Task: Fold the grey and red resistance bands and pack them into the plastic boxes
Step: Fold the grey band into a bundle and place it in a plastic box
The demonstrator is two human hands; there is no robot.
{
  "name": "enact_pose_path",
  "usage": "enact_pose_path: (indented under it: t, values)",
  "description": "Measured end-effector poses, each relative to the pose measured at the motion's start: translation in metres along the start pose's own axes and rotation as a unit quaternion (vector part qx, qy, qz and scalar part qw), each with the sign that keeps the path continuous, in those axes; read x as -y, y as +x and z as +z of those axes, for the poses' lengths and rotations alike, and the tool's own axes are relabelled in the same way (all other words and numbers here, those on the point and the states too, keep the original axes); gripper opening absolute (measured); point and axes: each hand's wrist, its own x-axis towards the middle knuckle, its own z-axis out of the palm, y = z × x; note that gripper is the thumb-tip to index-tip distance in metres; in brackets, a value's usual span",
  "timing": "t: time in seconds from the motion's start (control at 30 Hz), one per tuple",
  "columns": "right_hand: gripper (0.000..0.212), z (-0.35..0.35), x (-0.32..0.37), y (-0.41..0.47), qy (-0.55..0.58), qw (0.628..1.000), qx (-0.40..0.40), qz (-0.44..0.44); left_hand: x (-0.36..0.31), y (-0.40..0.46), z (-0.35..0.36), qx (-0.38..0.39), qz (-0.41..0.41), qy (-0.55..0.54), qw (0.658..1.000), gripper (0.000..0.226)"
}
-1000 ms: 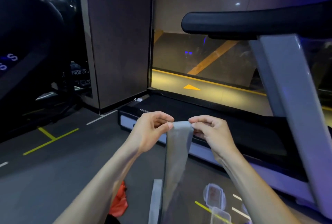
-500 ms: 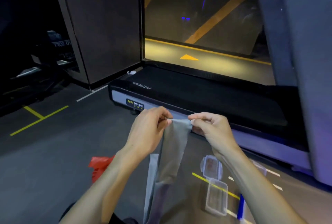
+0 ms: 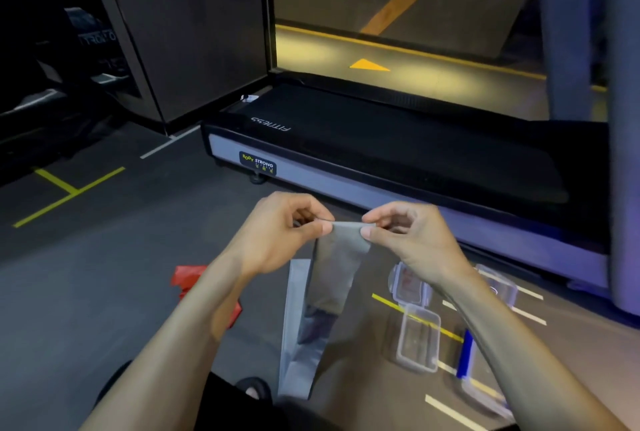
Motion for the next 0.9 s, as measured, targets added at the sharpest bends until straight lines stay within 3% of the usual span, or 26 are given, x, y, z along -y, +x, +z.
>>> enact_pose_path:
  t: [0.23,0.43,0.53,0.63,0.77,0.9]
  values:
    - [0.008,-0.006,-0.016,0.001,-0.145,0.988,0.040,-0.042,0.006,0.001,0.007,0.029,0.018,-0.016,0.999,0.008]
    - [0.006,-0.010,-0.015,0.004,-0.181,0.980,0.072,-0.050,0.004,0.001,0.015,0.005,0.078,0.015,0.997,0.015]
    - [0.006,-0.016,-0.011,0.011,-0.134,0.983,0.129,0.001,0.003,-0.001,0.016,-0.009,0.108,0.056,0.993,0.013]
    - [0.013,-0.021,-0.002,0.017,-0.032,0.976,0.187,0.108,0.005,-0.001,0.017,-0.007,0.143,0.081,0.986,0.012]
    - [0.009,-0.018,0.003,0.022,0.079,0.955,0.180,0.225,0.006,-0.002,0.019,0.008,0.151,0.099,0.984,0.014]
    - [0.008,-0.016,0.002,0.024,0.107,0.940,0.190,0.263,0.006,-0.004,0.018,0.013,0.150,0.093,0.984,0.018]
